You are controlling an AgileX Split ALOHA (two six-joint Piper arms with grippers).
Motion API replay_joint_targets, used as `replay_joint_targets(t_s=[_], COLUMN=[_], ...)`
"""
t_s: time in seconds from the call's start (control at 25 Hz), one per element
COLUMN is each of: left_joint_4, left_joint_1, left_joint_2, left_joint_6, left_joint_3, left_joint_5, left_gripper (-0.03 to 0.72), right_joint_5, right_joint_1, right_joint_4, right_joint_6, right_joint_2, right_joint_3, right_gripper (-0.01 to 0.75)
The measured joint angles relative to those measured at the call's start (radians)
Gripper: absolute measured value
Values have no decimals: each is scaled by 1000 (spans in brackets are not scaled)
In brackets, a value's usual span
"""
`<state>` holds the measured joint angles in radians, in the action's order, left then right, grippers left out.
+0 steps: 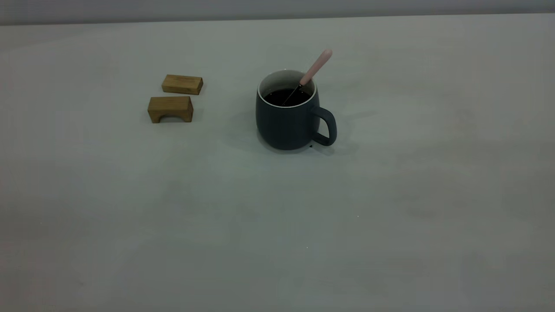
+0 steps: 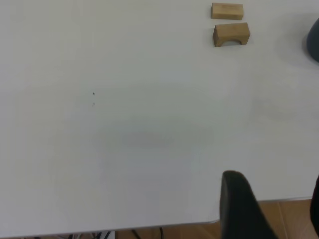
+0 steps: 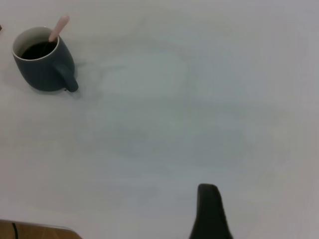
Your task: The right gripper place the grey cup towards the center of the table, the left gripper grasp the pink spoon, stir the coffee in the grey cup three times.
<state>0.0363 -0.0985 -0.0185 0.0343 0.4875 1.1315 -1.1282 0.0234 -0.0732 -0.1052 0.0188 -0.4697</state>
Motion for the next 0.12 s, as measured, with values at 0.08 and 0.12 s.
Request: replay_joint_targets(t_s=[0.08, 0.12], left_joint_4=[0, 0], left_joint_1=[0, 0], left_joint_2=[0, 0], left_joint_6=[0, 0], left_joint_3=[0, 0], left_joint_5=[0, 0], left_gripper=[414, 414], right_joint_5=[0, 0], right_joint_1=[0, 0], right_joint_4=[0, 0], right_joint_6=[0, 0], right_joint_2=[0, 0], right_joint_3=[0, 0], right_gripper=[591, 591])
